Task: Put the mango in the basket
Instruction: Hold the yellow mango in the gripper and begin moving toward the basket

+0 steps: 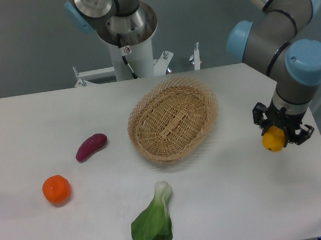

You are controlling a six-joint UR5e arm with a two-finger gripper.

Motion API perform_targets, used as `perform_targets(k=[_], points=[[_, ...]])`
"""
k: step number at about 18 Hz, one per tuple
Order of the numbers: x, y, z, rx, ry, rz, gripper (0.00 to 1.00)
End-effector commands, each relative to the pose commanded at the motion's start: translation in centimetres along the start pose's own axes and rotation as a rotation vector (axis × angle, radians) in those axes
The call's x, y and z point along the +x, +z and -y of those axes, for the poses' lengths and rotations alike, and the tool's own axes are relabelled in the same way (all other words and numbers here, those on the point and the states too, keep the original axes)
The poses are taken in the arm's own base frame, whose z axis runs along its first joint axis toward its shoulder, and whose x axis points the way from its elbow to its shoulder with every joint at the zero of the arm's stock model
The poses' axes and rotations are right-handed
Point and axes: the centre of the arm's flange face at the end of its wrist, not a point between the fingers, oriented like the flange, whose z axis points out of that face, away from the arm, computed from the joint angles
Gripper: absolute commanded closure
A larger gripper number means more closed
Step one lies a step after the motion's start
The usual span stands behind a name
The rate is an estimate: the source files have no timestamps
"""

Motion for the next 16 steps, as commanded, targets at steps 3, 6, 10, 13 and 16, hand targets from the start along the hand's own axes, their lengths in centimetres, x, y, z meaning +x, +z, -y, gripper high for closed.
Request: perform_targets(k=[3,6,10,13,16], points=[[0.09,0.13,0.09,0.0,0.0,-0.002,0.64],[0.13,0.21,0.3,0.0,0.003,-0.002,0.63],[0.1,0.27,0.4,-0.001,0.005,0.002,0.63],[0.05,0.39,0.35,0.003,0.0,0.0,0.64],[0.3,0.65,0.4,0.001,0.0,-0.008,0.64]])
